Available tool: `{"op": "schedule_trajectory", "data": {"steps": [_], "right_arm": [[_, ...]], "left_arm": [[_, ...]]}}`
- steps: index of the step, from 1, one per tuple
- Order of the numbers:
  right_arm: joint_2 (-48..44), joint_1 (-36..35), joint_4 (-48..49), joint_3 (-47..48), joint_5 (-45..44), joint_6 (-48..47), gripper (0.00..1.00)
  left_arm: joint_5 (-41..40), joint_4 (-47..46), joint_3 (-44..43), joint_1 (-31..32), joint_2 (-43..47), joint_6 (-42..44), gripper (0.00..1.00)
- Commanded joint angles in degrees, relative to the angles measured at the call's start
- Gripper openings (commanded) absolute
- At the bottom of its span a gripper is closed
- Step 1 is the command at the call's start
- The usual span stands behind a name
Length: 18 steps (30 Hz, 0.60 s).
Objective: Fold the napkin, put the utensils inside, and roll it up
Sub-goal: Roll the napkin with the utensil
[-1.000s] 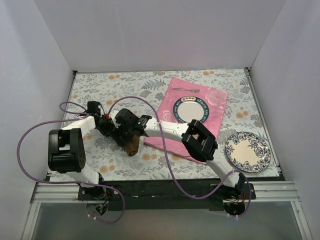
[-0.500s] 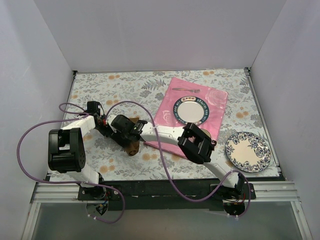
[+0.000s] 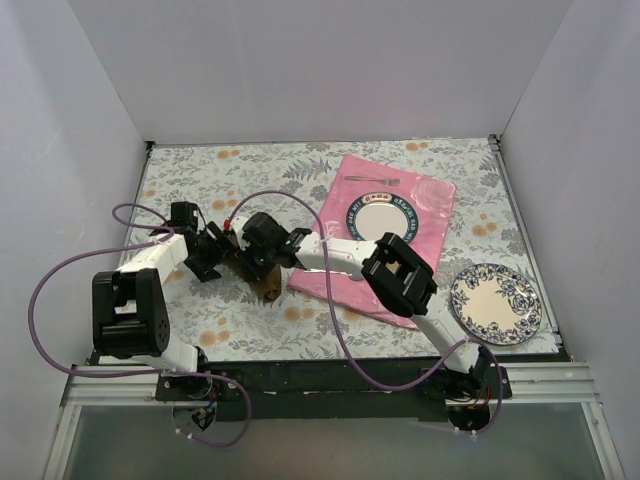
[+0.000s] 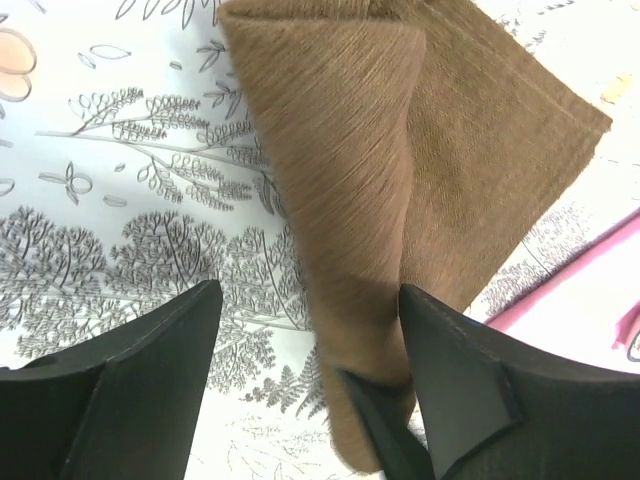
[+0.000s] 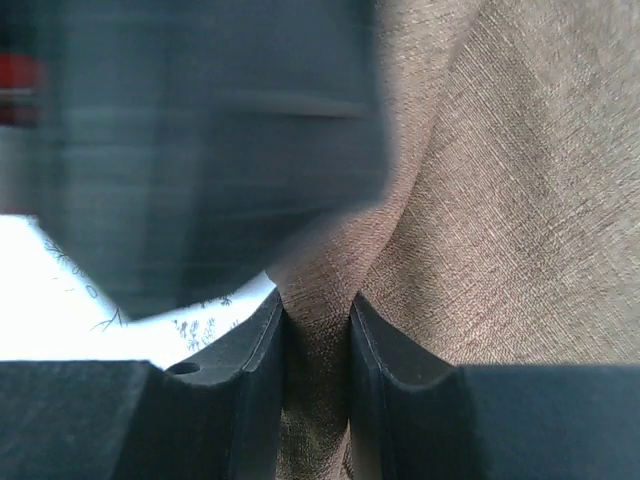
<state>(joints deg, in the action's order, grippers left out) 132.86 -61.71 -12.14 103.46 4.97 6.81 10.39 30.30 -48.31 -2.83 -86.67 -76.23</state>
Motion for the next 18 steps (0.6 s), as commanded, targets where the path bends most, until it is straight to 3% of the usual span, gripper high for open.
{"op": "schedule_trajectory", "data": {"steps": [1, 5, 8, 18], "right_arm": [[-1.3, 6.5, 9.9, -4.0, 19.4, 10.6, 0.29], [0.8, 10.2, 20.0, -7.3, 34.0, 20.5, 0.29], [2.7, 12.2, 26.4, -9.4, 40.2, 27.4, 0.29], [5.7, 13.5, 35.6, -11.6, 45.8, 37.7, 0.29]], "left_arm": [[-1.0, 0.9, 2.1, 0.0, 5.3, -0.3, 0.73], [0.4, -0.9, 3.3, 0.0, 6.2, -2.0, 0.77], [1.0, -1.9, 2.3, 0.0, 4.3, -3.1, 0.77], [1.5, -5.3, 0.4, 1.1, -2.4, -4.7, 0.73]]}}
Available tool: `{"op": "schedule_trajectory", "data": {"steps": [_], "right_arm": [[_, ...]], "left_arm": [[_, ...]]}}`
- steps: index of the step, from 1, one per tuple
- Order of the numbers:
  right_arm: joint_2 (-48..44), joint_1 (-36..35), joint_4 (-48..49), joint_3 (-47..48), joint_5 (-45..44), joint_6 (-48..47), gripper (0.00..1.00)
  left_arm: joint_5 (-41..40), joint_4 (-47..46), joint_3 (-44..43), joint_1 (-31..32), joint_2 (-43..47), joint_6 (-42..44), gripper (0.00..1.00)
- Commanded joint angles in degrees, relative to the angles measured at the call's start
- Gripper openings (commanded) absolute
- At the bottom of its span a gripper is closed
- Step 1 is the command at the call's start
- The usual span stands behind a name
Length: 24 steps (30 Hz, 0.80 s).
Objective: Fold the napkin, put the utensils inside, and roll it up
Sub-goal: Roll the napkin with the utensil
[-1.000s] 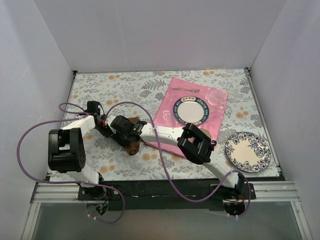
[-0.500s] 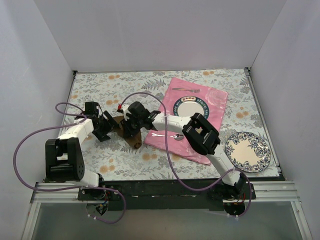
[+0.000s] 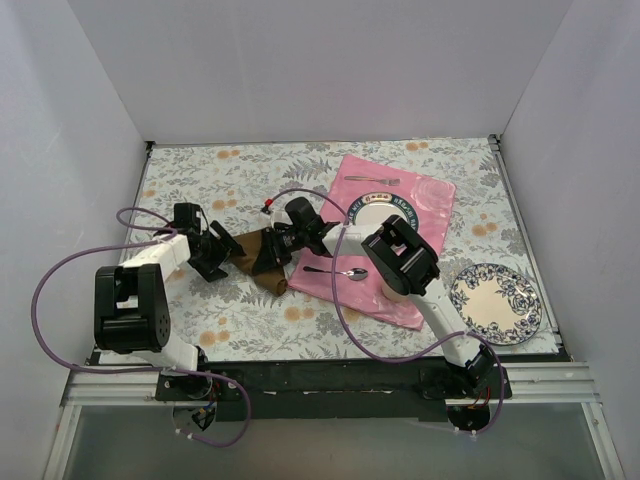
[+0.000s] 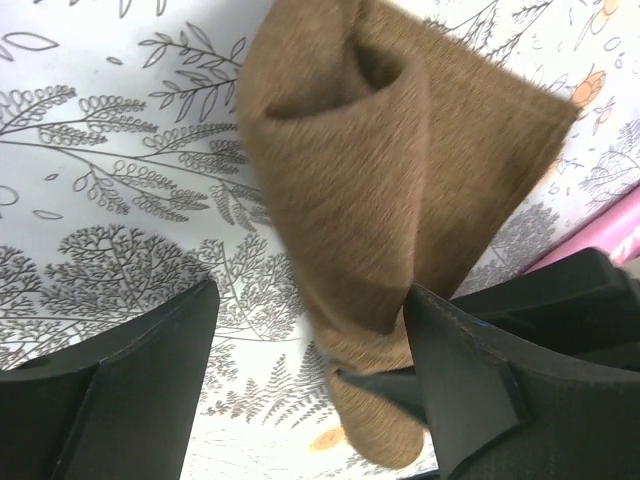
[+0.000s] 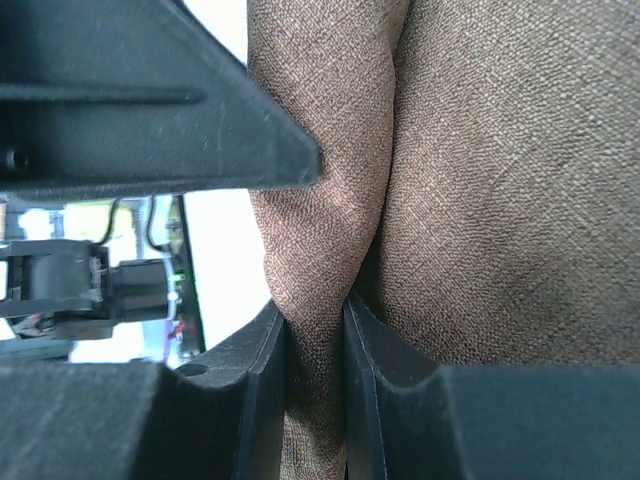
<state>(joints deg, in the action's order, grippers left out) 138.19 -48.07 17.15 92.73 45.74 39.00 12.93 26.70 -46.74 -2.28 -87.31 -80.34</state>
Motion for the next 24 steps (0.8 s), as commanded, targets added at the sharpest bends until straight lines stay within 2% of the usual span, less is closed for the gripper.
{"op": "schedule_trajectory", "data": {"steps": [1, 6, 7, 9, 10, 12, 14, 18, 19, 21, 24], "right_arm": [[0.6, -0.2, 6.8, -1.1, 5.2, 5.8, 0.29], [1.2, 0.1, 7.0, -0.9, 6.4, 6.7, 0.31], [1.0, 0.2, 6.1, -0.9, 6.3, 5.8, 0.32], [0.3, 0.2, 3.1, -0.2, 5.7, 3.6, 0.35], [-0.1, 0.1, 0.6, 0.3, 4.1, -0.6, 0.37], [-1.2, 0.1, -8.2, 2.9, 2.3, -5.7, 0.44], [-2.5, -0.2, -17.0, 4.8, -2.0, -13.6, 0.49], [-4.6, -2.2, -31.7, 11.9, -12.3, -26.0, 0.67], [-5.6, -3.0, -33.7, 13.0, -18.0, -28.4, 0.7], [-6.5, -5.4, -37.8, 14.8, -23.6, -33.6, 0.77], [-8.2, -8.9, -39.3, 16.5, -34.5, -38.3, 0.83]], "left_arm": [[-1.4, -1.7, -1.1, 0.7, -2.1, -0.5, 0.74], [-3.4, -3.8, -1.2, 0.8, -4.0, -0.3, 0.75], [-4.4, -3.8, -1.5, 0.8, -4.4, 0.2, 0.72], [-5.3, -3.3, -2.6, 0.8, -5.6, 1.1, 0.63], [-6.2, -3.1, -2.8, 0.7, -6.5, 1.8, 0.52], [-6.7, -2.4, -3.5, 0.7, -8.0, 2.8, 0.36], [-6.6, -2.2, -3.6, 0.8, -8.5, 3.3, 0.28], [-6.2, -1.9, -2.8, 0.7, -8.7, 3.7, 0.27], [-6.1, -1.8, -2.7, 0.7, -8.7, 3.8, 0.27], [-5.7, -1.4, -2.6, 0.7, -8.7, 3.9, 0.27], [-5.4, -0.9, -2.7, 0.7, -8.5, 4.0, 0.27]]}}
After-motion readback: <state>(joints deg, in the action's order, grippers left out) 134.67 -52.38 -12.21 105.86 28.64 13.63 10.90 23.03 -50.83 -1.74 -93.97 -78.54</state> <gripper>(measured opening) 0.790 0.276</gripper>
